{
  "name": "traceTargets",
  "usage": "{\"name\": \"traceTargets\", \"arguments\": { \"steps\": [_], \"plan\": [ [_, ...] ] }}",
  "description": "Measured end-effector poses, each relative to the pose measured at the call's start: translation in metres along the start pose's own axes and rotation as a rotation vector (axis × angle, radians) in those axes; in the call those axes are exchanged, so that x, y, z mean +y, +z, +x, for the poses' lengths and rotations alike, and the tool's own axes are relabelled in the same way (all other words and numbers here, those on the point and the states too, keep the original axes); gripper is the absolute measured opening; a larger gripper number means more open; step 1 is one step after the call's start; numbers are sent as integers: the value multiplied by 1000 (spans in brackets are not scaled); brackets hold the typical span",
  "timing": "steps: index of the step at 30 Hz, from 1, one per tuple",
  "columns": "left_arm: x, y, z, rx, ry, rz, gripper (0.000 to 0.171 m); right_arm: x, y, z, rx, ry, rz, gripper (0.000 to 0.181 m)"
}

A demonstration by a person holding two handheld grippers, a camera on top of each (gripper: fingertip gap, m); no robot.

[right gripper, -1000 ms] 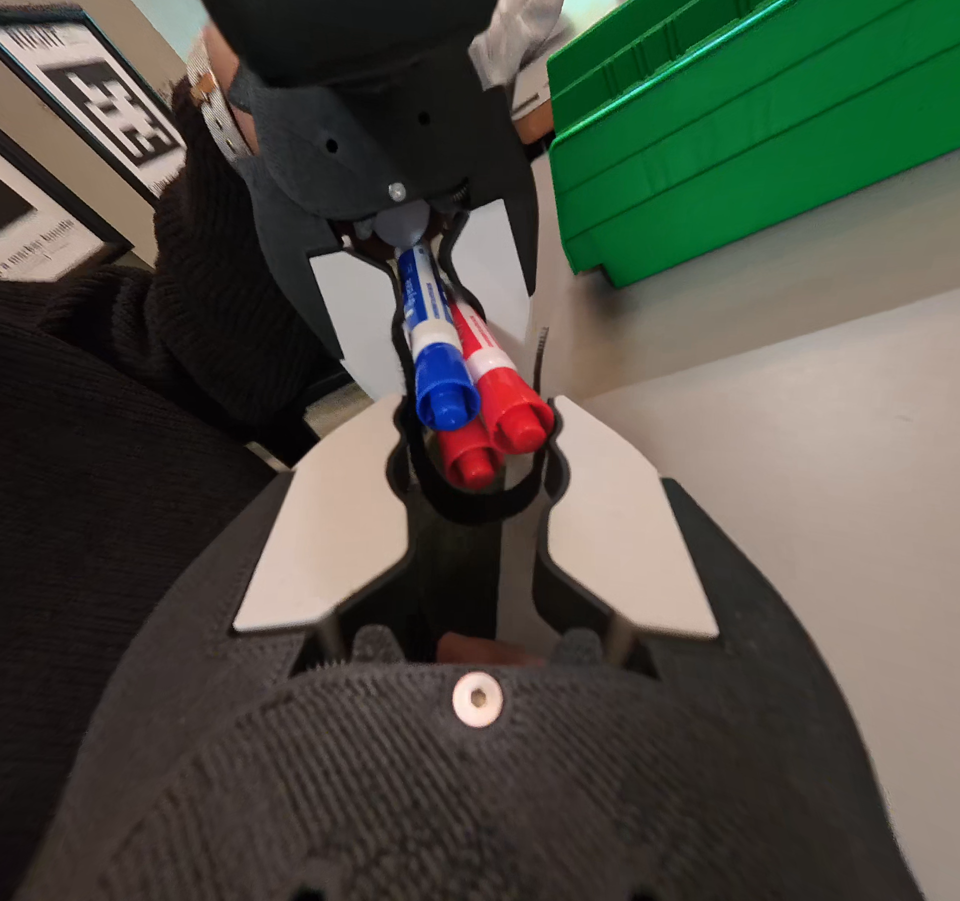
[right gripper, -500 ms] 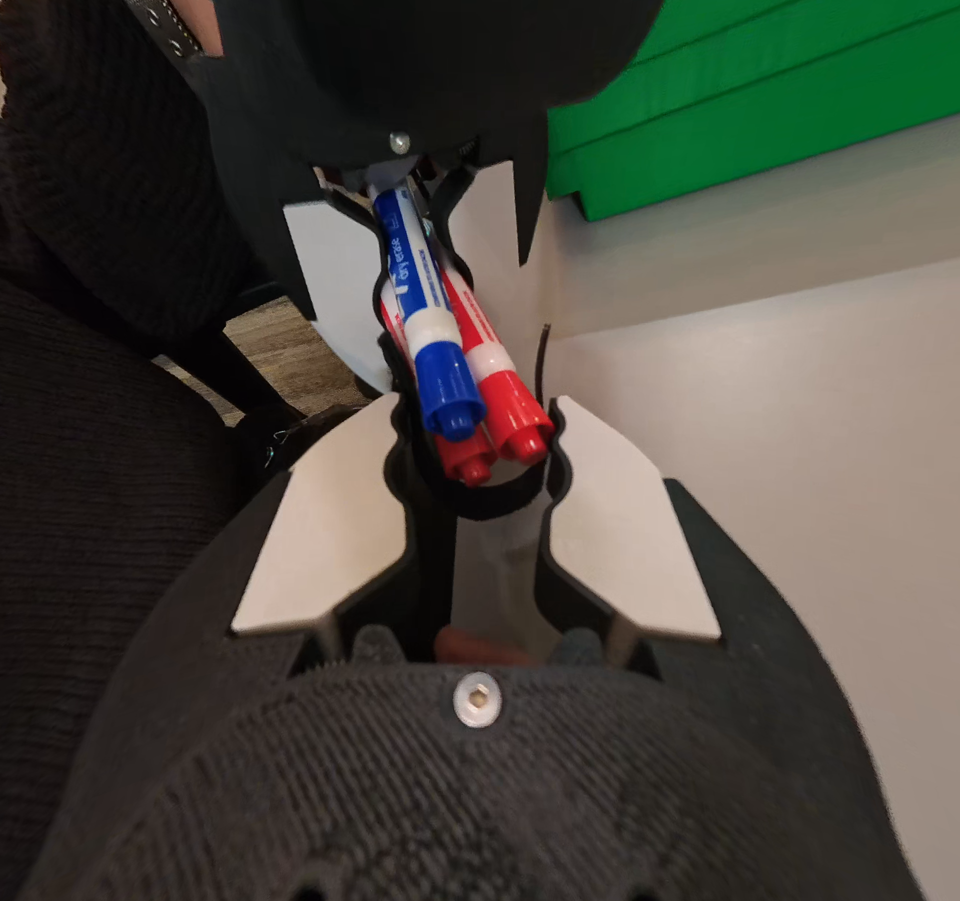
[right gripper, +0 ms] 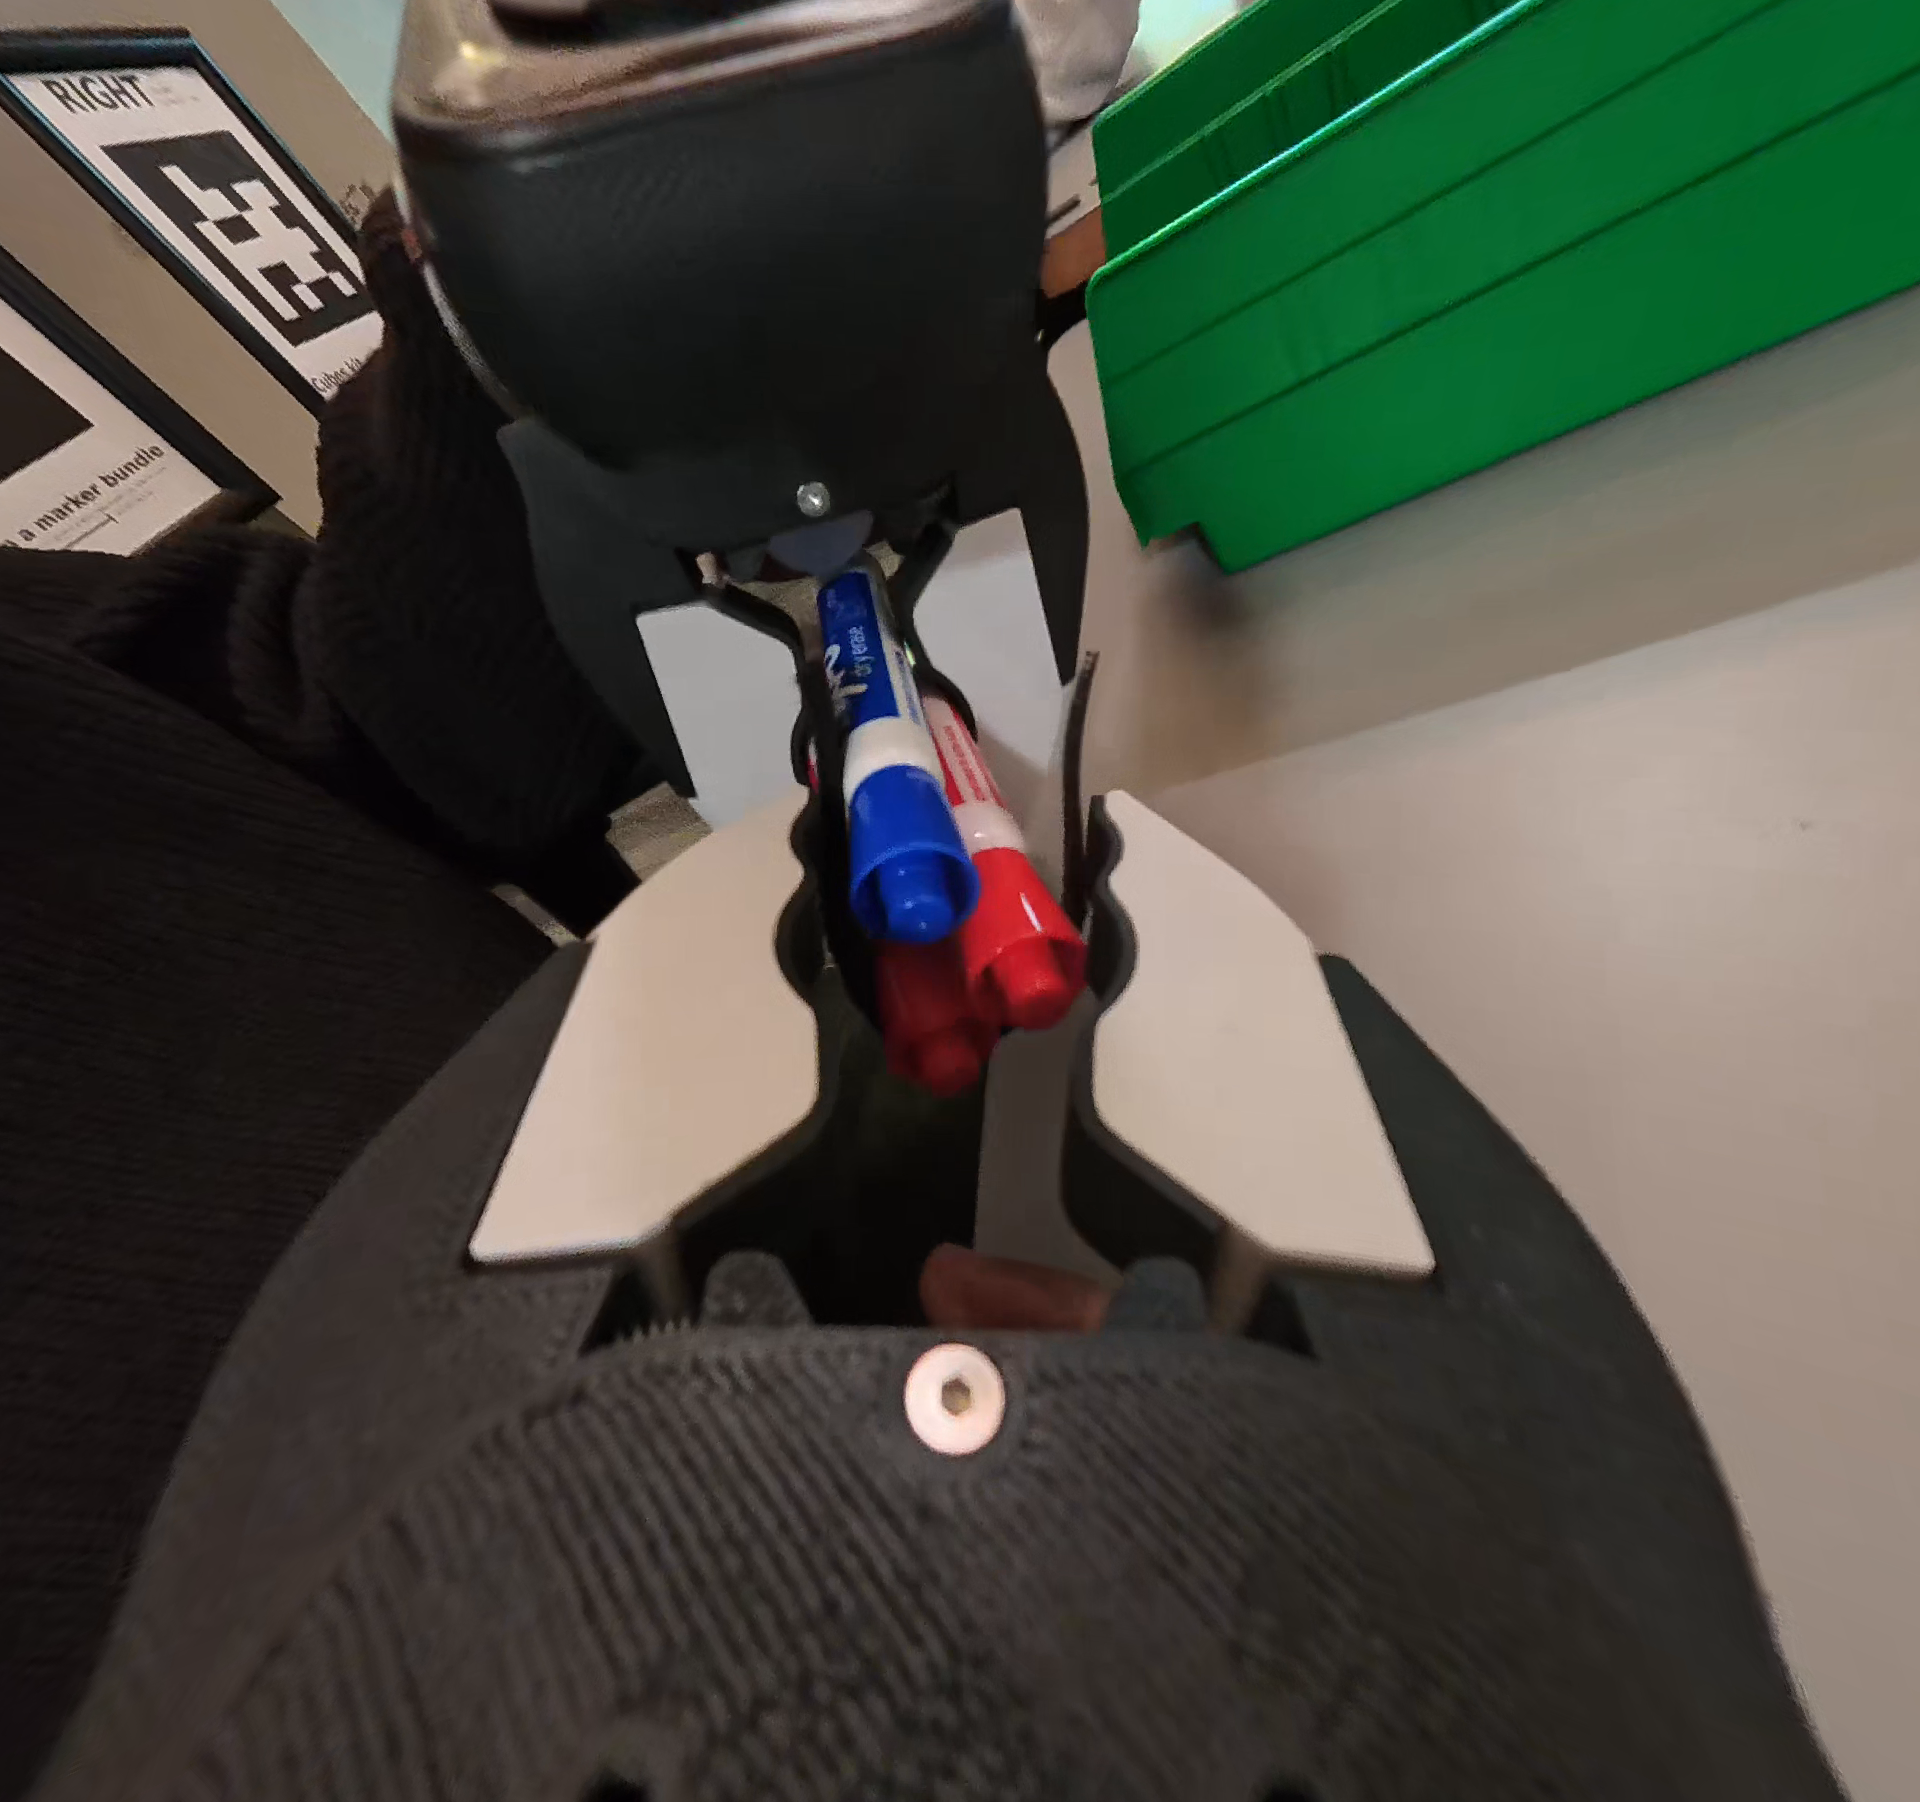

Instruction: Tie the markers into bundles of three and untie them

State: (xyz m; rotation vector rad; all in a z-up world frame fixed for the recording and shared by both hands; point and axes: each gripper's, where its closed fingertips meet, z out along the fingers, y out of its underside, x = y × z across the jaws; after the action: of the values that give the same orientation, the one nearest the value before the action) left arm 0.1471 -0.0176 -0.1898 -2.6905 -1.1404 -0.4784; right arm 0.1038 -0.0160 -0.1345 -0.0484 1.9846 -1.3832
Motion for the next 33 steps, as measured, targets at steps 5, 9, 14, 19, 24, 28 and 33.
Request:
{"name": "traceTargets", "arguments": {
  "steps": [5,9,14,19,24,28,33],
  "plan": [
    [-3,-1,2,5,6,14,41,-5,-4,-3,-13,-9,12,47],
    [-3,-1,3,3,11,14,43,-5,-5,-5,-28,-18,5,45],
    [-3,0,3,4,10,8,43,-5,-5,-6,-33,-29,2,43],
    [-3,0,3,1,9,8,43,-6,-6,-7,-29,-39,4,47],
    [-3,0,3,5,10,11,42,-4,-6,-8,-23,-49,-20,51],
    [-3,1,2,-2,5,2,43,-7,-8,-6,-9,-37,-14,44],
    [-3,3,2,1,4,-2,43,-7,-8,-5,5,-34,-31,41]
  ]
}}
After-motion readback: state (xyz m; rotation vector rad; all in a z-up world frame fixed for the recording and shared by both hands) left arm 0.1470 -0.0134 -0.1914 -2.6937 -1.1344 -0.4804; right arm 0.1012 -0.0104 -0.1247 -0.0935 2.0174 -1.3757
